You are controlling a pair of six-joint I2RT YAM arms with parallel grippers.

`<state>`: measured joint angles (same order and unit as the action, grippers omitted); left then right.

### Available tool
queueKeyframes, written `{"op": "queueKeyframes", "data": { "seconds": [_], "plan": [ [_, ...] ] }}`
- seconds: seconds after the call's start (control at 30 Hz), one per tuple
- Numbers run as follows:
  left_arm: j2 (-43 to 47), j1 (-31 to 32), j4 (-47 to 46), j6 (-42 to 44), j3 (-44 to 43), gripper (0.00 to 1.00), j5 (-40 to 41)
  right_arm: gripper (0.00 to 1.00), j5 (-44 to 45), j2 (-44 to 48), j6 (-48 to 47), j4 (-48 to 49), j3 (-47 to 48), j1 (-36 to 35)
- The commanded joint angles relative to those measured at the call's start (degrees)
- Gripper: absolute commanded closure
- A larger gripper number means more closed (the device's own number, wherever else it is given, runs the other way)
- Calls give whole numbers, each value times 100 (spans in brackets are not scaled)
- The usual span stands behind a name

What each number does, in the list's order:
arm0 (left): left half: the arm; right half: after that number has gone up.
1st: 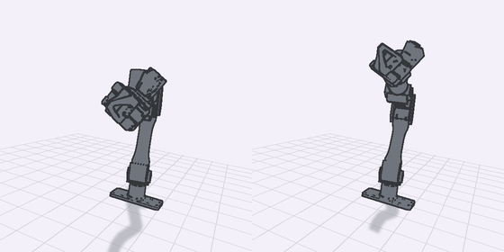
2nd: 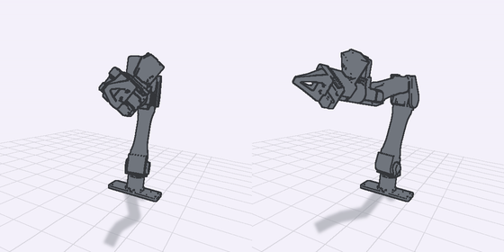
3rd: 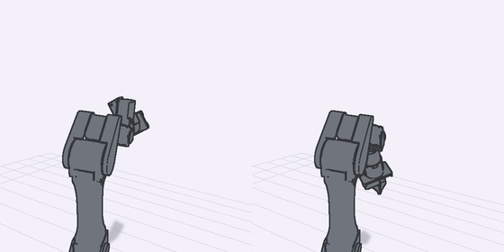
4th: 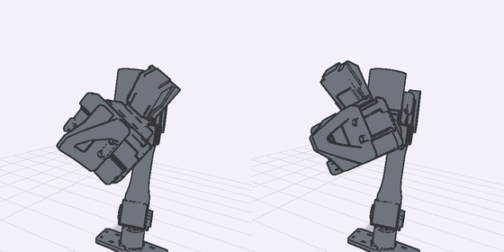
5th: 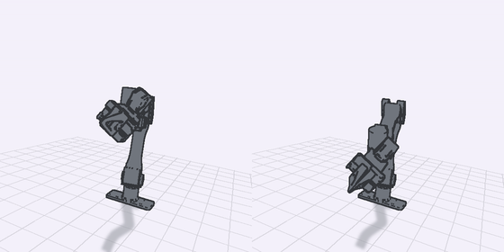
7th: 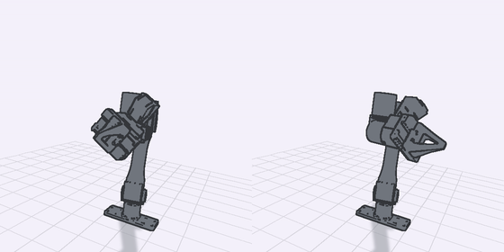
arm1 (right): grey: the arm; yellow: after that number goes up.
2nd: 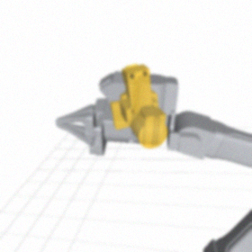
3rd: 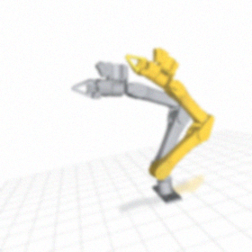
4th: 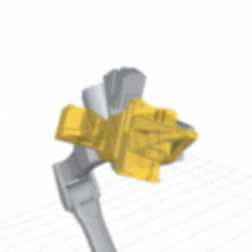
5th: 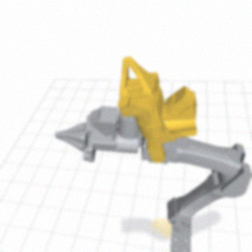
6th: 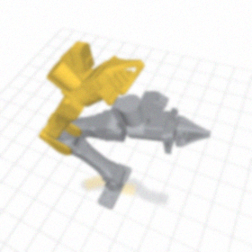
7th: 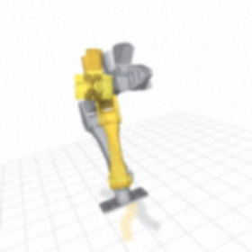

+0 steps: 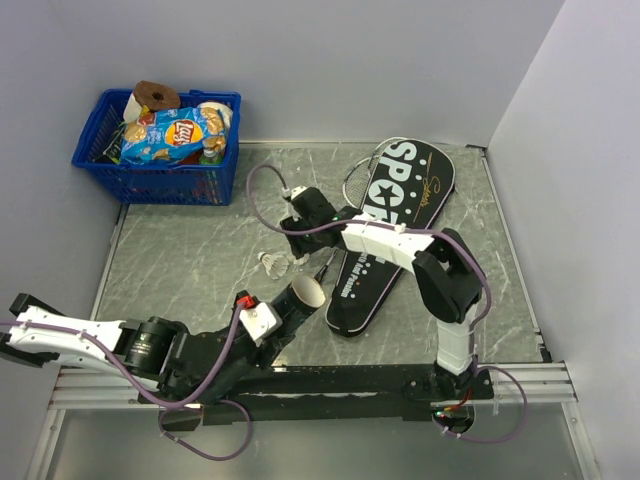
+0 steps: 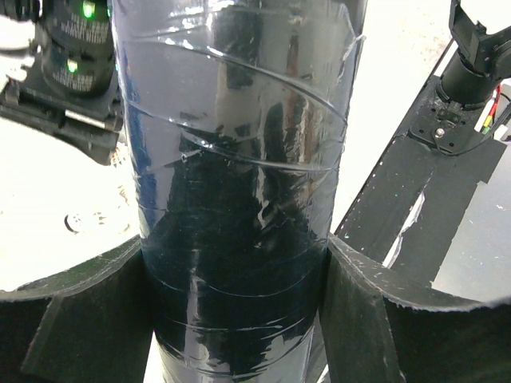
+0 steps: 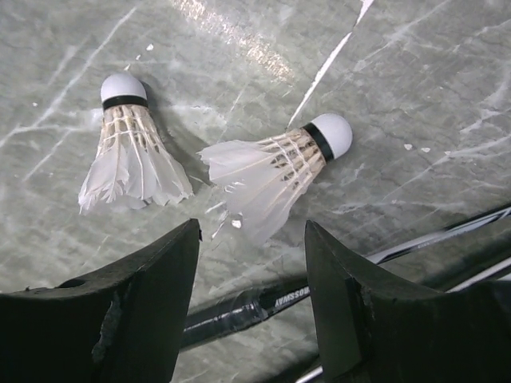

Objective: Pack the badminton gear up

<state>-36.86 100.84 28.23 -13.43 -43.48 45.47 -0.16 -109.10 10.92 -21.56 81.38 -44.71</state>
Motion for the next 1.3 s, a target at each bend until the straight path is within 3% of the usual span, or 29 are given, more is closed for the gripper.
{"op": "queueKeyframes", "data": {
  "seconds": [0.0, 0.33, 0.57, 0.77, 1.03, 1.27],
  "plan": [
    [65, 59, -142, -89, -257, 80, 93, 37, 613, -199, -222, -50, 395, -178],
    [12, 76, -133, -107, -266, 80, 76, 37, 1526, -498, -239, -94, 589, -416],
    [4, 76, -125, -107, -257, 79, 67, 43, 2151, -595, -169, 73, 607, -495],
    [-14, 85, -133, -98, -248, 80, 67, 61, 2249, -683, -134, 117, 712, -512],
    [-5, 76, -151, -98, -239, 80, 76, 100, 2696, -718, -64, 170, 721, -521],
    [-5, 77, -177, -72, -222, 80, 93, 100, 3356, -323, 191, 100, 572, -460]
  ]
}}
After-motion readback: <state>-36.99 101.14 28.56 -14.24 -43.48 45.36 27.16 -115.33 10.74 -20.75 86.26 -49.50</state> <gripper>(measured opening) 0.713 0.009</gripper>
